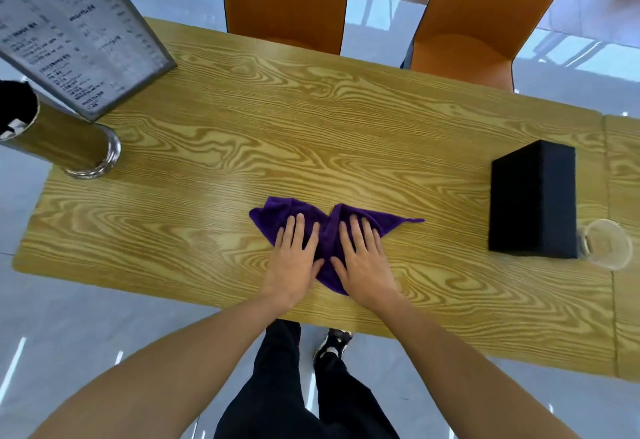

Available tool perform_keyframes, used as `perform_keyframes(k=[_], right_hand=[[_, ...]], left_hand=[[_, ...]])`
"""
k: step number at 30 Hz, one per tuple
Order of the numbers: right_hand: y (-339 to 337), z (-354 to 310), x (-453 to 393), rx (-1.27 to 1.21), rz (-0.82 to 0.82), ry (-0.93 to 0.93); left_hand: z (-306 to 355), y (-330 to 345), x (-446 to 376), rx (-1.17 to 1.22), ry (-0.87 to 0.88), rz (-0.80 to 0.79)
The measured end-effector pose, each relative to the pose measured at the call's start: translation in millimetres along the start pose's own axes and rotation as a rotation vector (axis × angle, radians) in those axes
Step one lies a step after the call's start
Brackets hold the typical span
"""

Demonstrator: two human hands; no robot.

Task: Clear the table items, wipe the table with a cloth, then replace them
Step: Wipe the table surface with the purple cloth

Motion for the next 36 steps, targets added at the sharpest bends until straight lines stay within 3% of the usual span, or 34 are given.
perform_keyframes(k=[8, 13, 19, 29, 36], right_hand=[[29, 2, 74, 0.002, -0.030, 0.057], [33, -9, 73, -0.041, -0.041, 0.125], [11, -13, 11, -0.012, -0.044, 0.061], [-53, -9, -151, -0.072, 0.014, 0.072], [-80, 18, -210, -0.094, -0.014, 0.093]], left_hand=[[29, 24, 59, 0.018, 0.035, -0.001], [15, 25, 58, -0.002, 0.077, 0.025], [-18, 3, 14, 0.022, 0.047, 0.052], [-83, -57, -129, 0.045, 0.009, 0.021], [-101, -92, -211, 0.011, 0.085, -0.036]])
Point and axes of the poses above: each hand's wrist, its own x-axis away from the middle knuckle, its own y-axis out of the palm, z = x × y, the point moved 4 cm from there along -x, towards the middle knuckle, and after that the axes turned 2 degrees about -x, right-handed, at the moved point
